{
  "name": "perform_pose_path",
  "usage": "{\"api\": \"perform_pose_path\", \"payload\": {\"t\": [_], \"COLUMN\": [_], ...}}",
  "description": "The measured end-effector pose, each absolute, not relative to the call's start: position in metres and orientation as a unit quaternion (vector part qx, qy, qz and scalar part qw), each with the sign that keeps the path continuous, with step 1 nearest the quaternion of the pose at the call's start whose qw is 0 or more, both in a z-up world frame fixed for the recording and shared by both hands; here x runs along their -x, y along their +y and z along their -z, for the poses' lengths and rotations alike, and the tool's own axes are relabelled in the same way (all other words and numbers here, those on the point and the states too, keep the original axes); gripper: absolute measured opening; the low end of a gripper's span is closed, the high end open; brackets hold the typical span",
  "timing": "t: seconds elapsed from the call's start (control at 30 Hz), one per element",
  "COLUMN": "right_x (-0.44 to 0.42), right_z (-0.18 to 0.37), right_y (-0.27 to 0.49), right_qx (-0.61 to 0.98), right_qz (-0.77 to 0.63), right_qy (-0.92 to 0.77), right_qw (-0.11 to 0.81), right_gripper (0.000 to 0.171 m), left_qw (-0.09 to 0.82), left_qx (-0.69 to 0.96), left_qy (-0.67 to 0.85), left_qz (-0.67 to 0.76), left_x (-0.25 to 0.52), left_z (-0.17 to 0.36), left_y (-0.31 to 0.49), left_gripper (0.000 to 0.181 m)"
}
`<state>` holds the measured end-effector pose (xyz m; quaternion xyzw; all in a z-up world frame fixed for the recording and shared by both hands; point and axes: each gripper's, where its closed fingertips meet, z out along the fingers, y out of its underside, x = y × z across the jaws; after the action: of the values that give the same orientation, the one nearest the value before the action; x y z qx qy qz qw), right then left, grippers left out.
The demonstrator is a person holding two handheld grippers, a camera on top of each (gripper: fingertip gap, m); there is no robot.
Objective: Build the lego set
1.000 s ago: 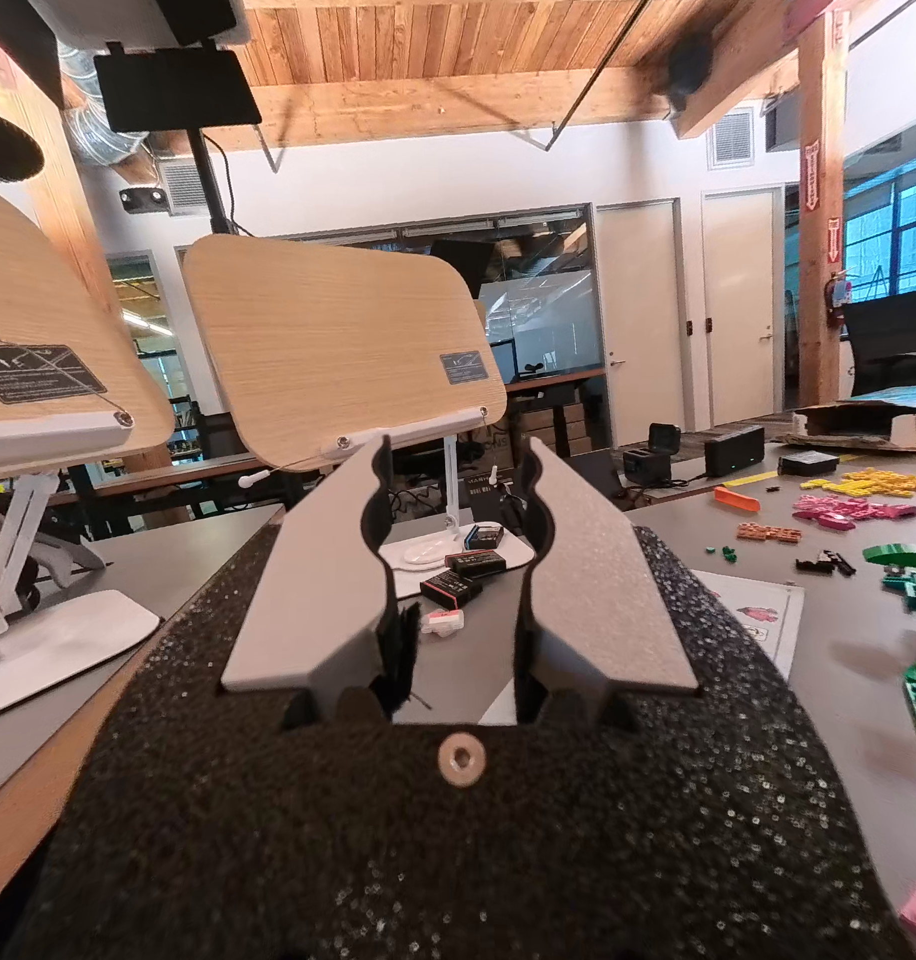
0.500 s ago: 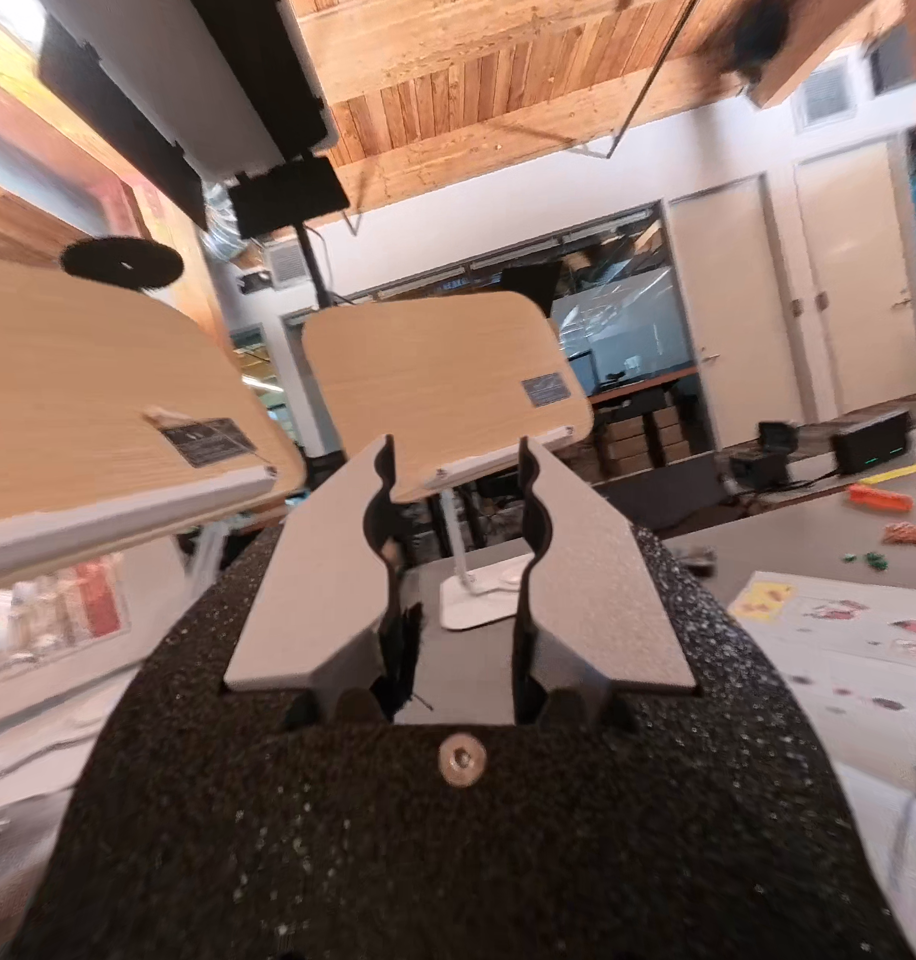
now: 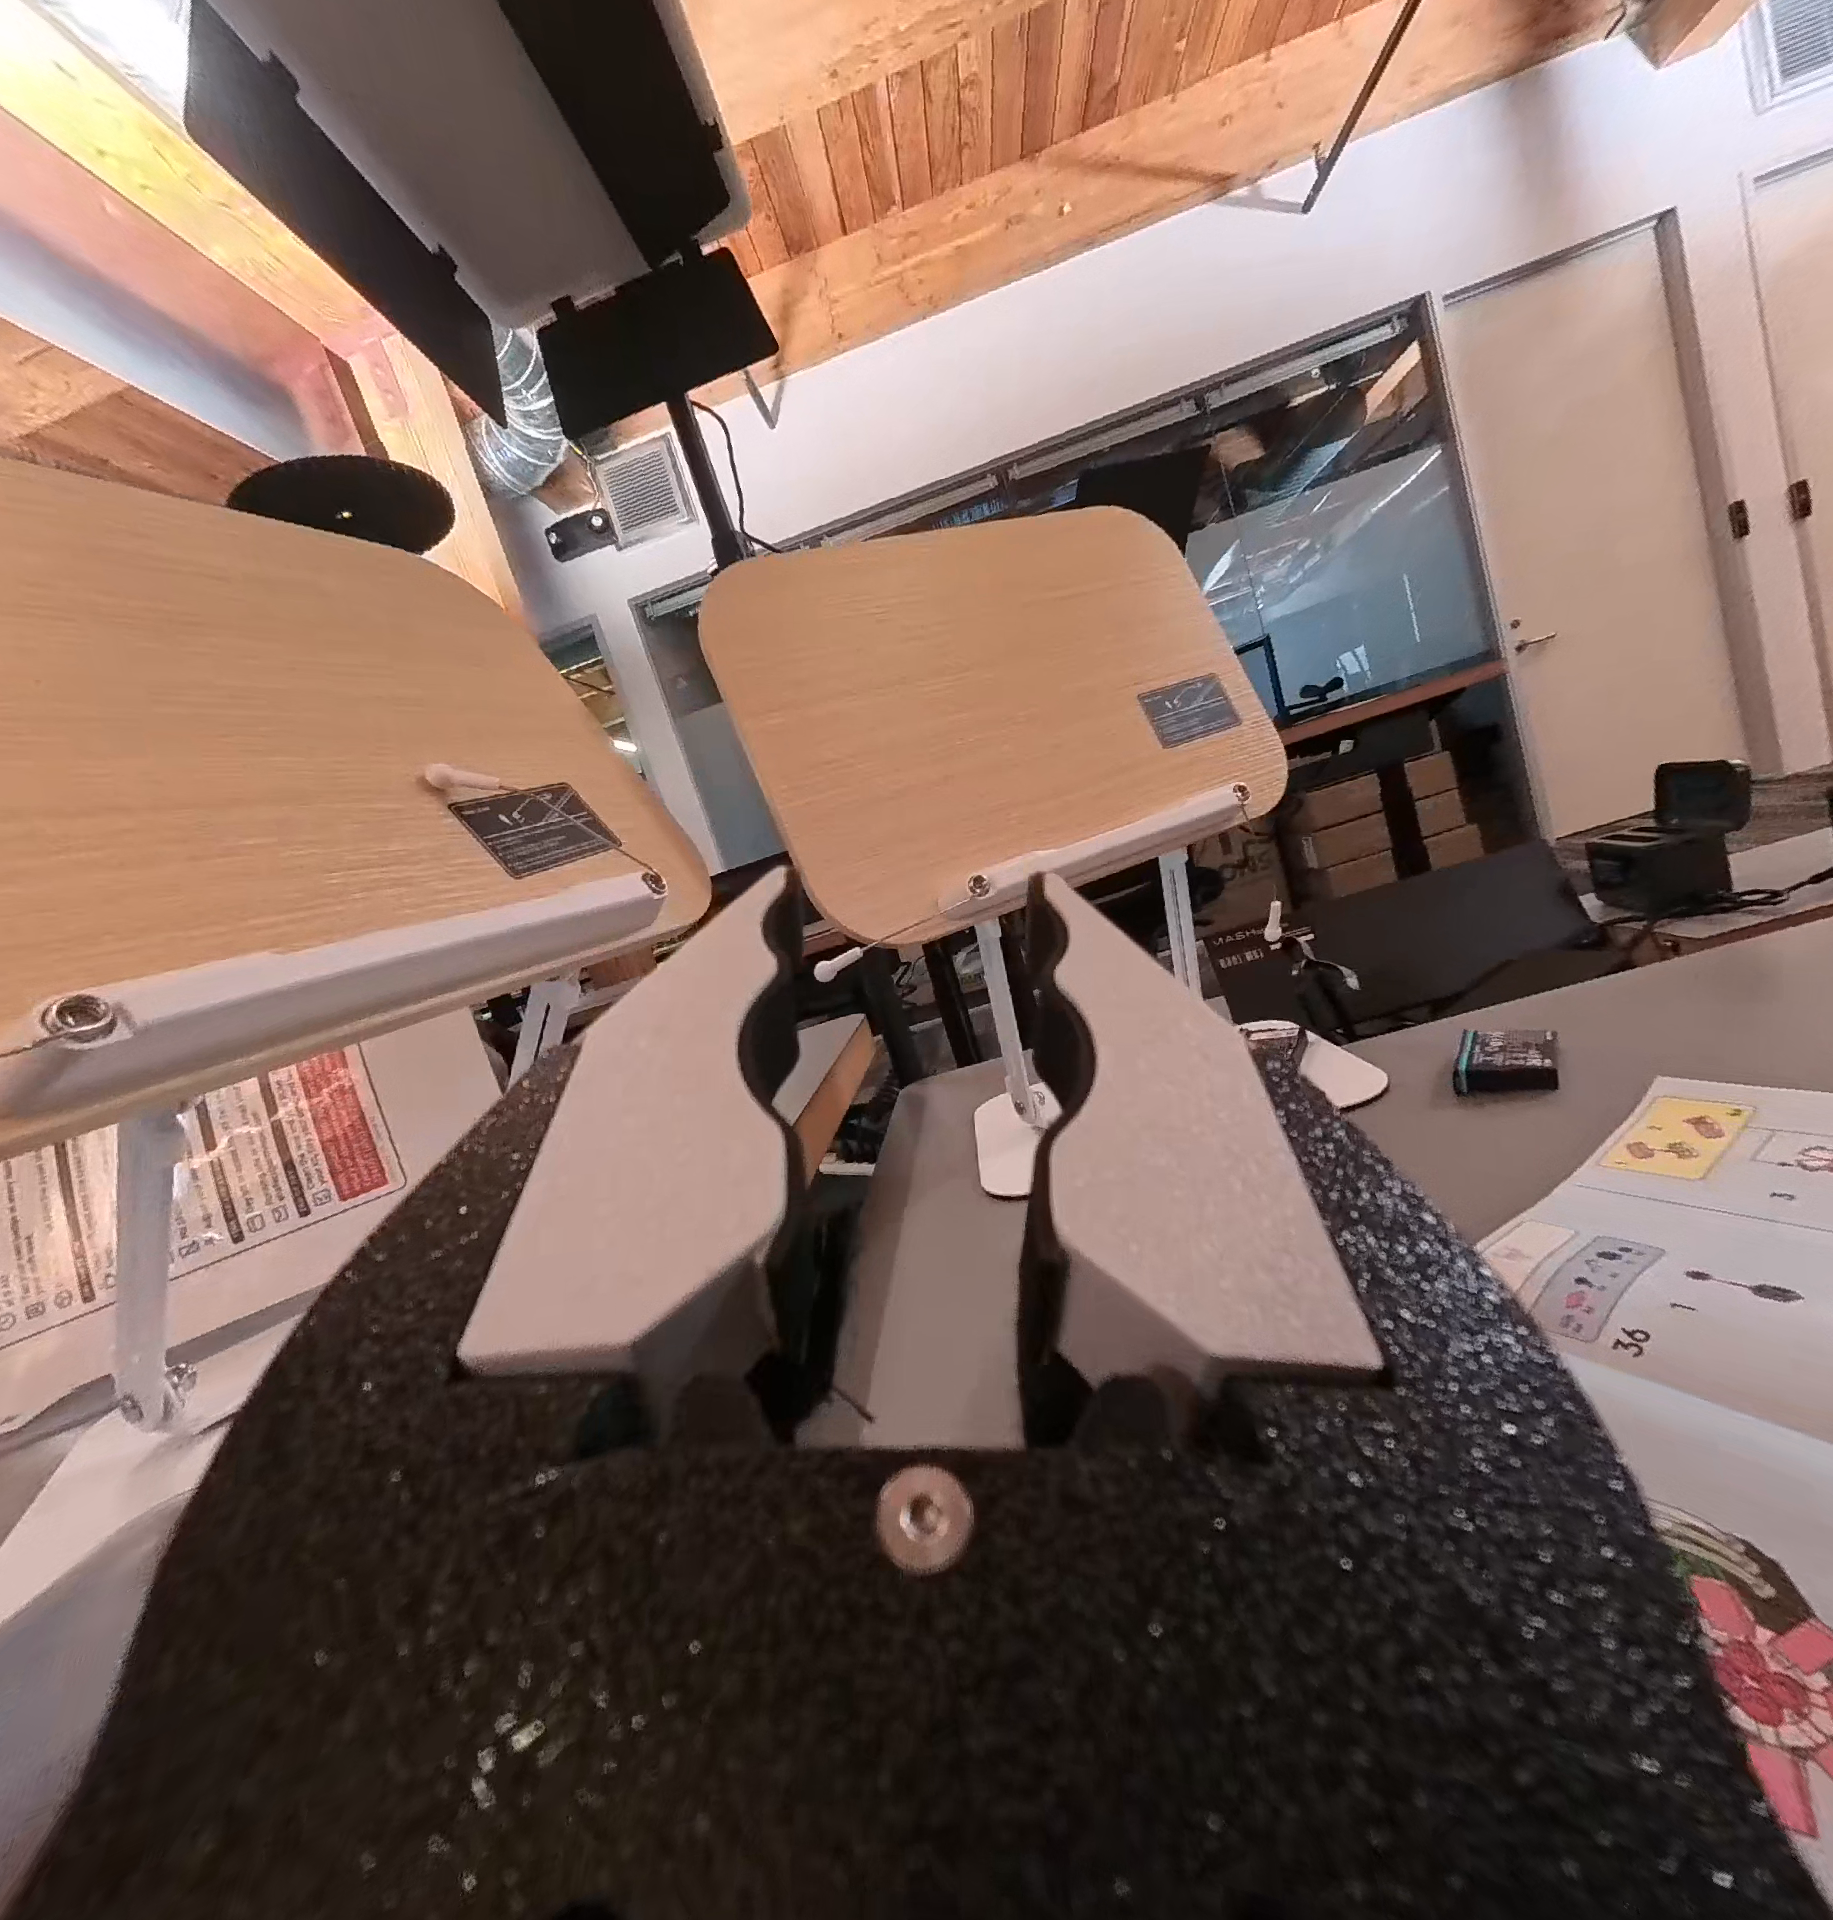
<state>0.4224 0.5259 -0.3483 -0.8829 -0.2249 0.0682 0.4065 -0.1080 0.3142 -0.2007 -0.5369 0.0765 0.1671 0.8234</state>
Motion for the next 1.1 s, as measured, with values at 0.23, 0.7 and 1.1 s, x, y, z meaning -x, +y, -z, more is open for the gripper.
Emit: {"api": "perform_pose_path", "payload": {"t": [0.23, 0.7, 1.1], "right_x": [-0.421, -0.407, -0.406], "right_z": [0.347, 0.328, 0.334], "right_y": [0.527, 0.516, 0.513], "right_qx": [0.88, 0.863, 0.865], "right_qz": [-0.062, -0.047, -0.047], "right_qy": [-0.225, -0.26, -0.271], "right_qw": [0.414, 0.43, 0.419], "right_gripper": [0.021, 0.02, 0.02], "left_qw": [0.826, 0.83, 0.83], "left_qx": [0.54, 0.539, 0.538], "left_qy": [0.065, 0.034, 0.024], "left_qz": [-0.147, -0.14, -0.143], "left_x": [0.11, 0.122, 0.127], "left_z": [0.202, 0.201, 0.201], "left_y": [0.315, 0.312, 0.311], "left_gripper": [0.04, 0.044, 0.042]}}
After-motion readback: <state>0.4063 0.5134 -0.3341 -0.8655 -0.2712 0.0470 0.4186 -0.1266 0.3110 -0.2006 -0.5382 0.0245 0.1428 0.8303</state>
